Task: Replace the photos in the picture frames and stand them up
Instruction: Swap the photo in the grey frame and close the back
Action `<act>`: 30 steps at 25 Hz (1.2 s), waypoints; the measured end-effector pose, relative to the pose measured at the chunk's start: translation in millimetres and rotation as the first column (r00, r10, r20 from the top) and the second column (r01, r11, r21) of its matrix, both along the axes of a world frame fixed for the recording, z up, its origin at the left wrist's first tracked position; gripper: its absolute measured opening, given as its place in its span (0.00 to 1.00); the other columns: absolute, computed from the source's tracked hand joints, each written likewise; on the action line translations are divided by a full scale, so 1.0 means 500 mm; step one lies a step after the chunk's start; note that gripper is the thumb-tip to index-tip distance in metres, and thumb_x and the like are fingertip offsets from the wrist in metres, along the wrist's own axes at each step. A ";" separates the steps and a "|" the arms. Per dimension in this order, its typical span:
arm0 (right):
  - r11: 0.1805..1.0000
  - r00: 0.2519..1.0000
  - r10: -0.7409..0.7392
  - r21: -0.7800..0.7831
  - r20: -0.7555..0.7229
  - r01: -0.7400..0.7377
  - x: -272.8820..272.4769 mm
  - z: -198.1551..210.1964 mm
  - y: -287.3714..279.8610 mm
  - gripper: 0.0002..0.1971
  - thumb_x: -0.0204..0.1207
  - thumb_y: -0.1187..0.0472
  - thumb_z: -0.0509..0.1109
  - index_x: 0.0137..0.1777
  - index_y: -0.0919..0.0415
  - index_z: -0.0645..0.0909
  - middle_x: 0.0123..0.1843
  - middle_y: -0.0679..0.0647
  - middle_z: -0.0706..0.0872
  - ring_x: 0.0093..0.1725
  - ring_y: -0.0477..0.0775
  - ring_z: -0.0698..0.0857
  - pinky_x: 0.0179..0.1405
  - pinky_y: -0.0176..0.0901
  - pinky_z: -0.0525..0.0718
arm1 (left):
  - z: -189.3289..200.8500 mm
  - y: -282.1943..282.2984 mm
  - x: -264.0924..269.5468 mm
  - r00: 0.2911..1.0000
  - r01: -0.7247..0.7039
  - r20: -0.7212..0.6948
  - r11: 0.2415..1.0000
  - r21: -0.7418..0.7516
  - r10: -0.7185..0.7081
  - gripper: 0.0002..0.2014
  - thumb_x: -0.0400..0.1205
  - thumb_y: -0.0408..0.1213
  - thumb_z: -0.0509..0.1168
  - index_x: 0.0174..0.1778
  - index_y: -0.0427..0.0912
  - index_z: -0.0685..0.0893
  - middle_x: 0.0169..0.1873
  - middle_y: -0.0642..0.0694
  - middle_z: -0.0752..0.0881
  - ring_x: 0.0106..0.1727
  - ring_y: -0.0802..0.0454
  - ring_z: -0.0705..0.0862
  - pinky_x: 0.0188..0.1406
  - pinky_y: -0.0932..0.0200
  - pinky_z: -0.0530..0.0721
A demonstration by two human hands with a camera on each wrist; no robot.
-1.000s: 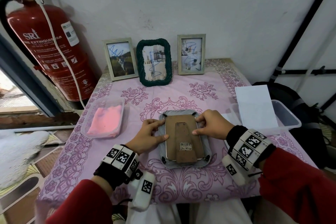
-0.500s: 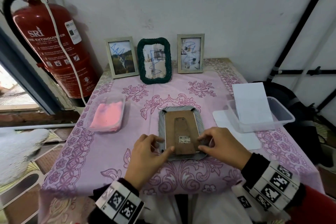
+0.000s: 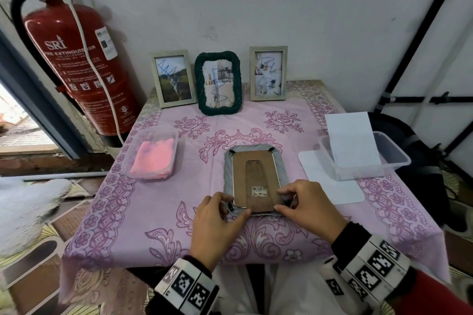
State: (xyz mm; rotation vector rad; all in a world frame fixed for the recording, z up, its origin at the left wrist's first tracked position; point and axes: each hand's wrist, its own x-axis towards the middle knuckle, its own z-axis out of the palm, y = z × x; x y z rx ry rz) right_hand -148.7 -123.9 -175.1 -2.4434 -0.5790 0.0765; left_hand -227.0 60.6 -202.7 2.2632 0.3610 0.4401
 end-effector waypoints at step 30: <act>0.996 0.995 0.081 0.046 -0.051 -0.079 0.013 0.006 -0.014 0.16 0.65 0.61 0.79 0.53 0.59 0.86 0.38 0.48 0.84 0.30 0.36 0.78 0.33 0.20 0.76 | 0.008 0.021 0.010 0.990 0.055 -0.114 0.965 -0.258 -0.087 0.10 0.74 0.45 0.72 0.48 0.46 0.82 0.33 0.46 0.81 0.37 0.50 0.79 0.35 0.61 0.73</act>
